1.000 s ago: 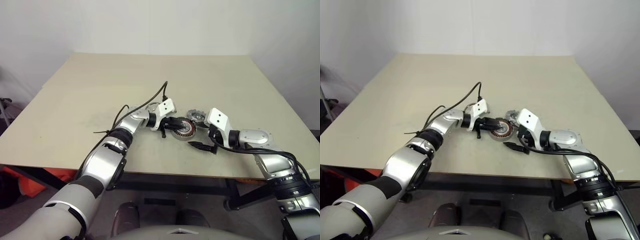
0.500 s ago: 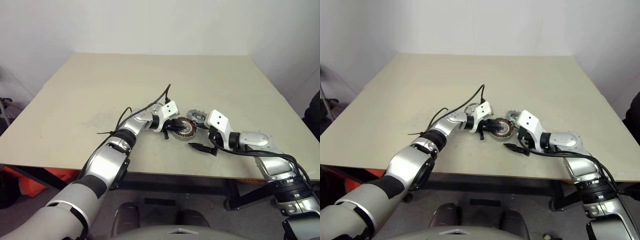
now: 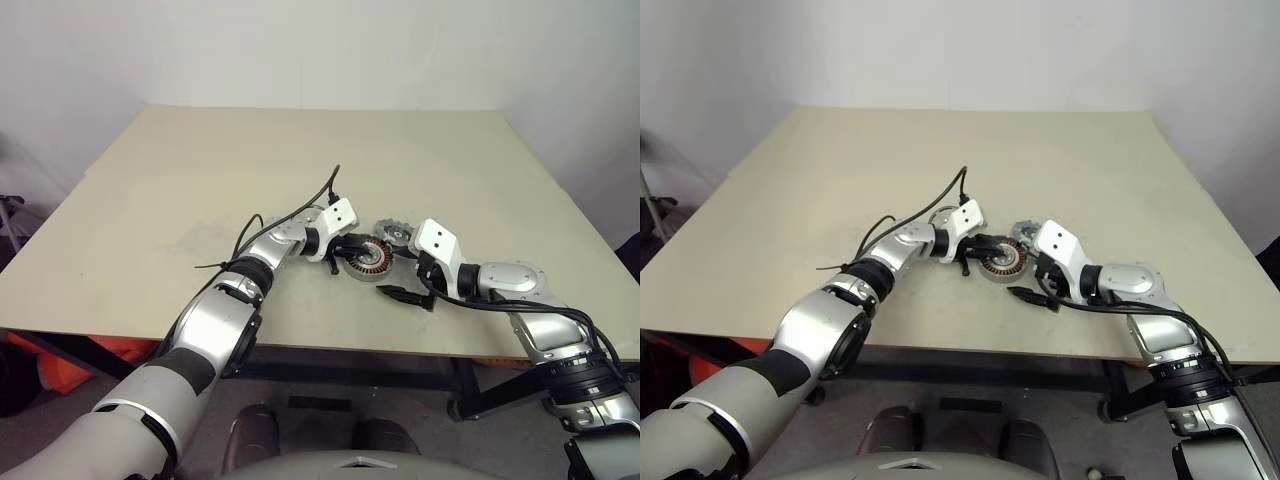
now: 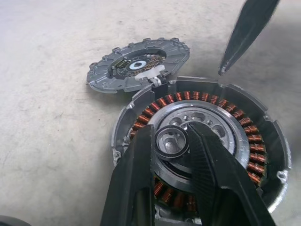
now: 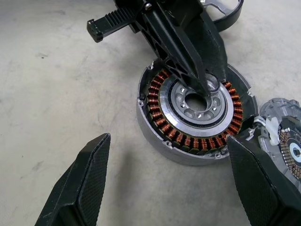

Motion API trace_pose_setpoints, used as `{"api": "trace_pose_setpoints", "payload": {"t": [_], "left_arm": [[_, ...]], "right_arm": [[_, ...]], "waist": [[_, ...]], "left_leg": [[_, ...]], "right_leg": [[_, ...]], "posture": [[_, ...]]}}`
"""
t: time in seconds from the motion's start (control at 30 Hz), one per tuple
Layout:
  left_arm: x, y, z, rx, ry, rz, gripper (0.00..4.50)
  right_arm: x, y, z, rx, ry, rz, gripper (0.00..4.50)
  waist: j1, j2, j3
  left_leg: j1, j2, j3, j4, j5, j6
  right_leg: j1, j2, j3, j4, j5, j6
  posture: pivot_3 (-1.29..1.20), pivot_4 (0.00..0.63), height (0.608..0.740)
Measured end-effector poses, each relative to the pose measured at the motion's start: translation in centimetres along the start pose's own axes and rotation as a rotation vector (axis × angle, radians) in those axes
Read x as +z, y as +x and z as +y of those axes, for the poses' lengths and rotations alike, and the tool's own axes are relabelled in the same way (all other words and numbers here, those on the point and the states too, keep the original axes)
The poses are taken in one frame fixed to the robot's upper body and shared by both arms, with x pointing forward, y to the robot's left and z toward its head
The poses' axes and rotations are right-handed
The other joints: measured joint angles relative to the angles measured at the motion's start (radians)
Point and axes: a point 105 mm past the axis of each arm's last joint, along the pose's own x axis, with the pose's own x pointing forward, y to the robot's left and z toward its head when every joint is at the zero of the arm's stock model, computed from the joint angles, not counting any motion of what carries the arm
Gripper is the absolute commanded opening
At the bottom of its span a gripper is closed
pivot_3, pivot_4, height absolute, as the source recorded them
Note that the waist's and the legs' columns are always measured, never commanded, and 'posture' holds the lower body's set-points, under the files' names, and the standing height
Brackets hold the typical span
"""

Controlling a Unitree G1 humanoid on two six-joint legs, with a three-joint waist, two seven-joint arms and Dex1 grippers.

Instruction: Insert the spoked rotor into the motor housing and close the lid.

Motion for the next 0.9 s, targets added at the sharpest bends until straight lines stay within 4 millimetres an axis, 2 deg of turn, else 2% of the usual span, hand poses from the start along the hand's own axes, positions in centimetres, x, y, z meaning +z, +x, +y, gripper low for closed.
{"api": "trace_pose_setpoints", "payload": {"t": [0.13, 0.43, 0.7, 0.8, 0.9], "left_arm": [[0.1, -0.1, 0.1, 0.005, -0.006, -0.008, 2.27], [0.5, -0.8, 1.0, 0.048, -0.019, -0.046, 2.27], [3.7, -4.1, 3.3, 0.101, 0.038, -0.201, 2.27], [3.0, -5.6, 3.0, 0.106, 0.045, -0.222, 2.27], [0.7, -6.6, 1.6, 0.092, 0.011, -0.207, 2.27]], "right_arm": [[0.2, 0.0, -0.1, -0.002, -0.007, -0.004, 4.43], [0.7, 0.3, -0.2, -0.009, -0.01, -0.024, 4.43], [2.4, 1.7, -2.2, -0.101, 0.022, -0.08, 4.43], [2.1, 2.5, -3.1, -0.139, 0.059, -0.068, 4.43], [1.7, 3.2, -3.8, -0.161, 0.102, -0.053, 4.43]], "waist": [[0.0, 0.0, 0.0], [-0.001, 0.0, 0.0], [-0.004, 0.0, 0.0], [-0.01, 0.001, 0.0], [-0.012, 0.001, 0.0]], "left_leg": [[0.0, 0.0, 0.0, 0.0, 0.0, 0.001], [-0.001, 0.0, 0.0, -0.001, -0.001, 0.001], [0.0, 0.0, 0.0, -0.002, -0.001, 0.001], [0.0, 0.0, 0.001, -0.004, -0.001, 0.001], [-0.001, 0.001, 0.001, -0.006, 0.0, 0.0]], "right_leg": [[0.0, 0.0, 0.0, -0.001, 0.0, 0.0], [0.0, 0.0, -0.001, -0.002, 0.0, 0.0], [0.0, 0.0, -0.001, -0.002, 0.0, 0.0], [0.0, 0.0, -0.001, -0.003, 0.0, 0.0], [-0.001, 0.0, -0.001, -0.004, 0.0, 0.0]], "posture": [[0.0, 0.0, 0.74], [0.0, 0.0, 0.74], [0.0, 0.0, 0.74], [0.0, 0.0, 0.74], [0.0, 0.0, 0.74]]}}
